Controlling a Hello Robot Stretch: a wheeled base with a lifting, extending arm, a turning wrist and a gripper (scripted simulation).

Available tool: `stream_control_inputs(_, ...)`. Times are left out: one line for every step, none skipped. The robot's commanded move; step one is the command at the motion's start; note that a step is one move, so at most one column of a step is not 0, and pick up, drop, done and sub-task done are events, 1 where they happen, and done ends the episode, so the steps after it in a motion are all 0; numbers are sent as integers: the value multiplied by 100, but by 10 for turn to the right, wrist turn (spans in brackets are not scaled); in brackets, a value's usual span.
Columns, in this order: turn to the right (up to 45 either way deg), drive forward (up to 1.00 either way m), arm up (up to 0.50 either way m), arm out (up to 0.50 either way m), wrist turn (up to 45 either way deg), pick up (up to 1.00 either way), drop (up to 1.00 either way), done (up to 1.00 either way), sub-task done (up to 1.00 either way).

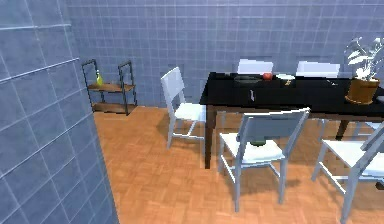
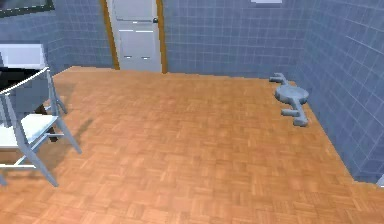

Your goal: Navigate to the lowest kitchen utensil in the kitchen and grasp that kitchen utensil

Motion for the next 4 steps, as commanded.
stream_control_inputs(30, 0, 0, 0, 0, 0, 0, 0, 0)
stream_control_inputs(0, 55, 0, 0, 0, 0, 0, 0, 0)
stream_control_inputs(-240, 0, 0, 0, 0, 0, 0, 0, 0)
stream_control_inputs(0, 65, 0, 0, 0, 0, 0, 0, 0)
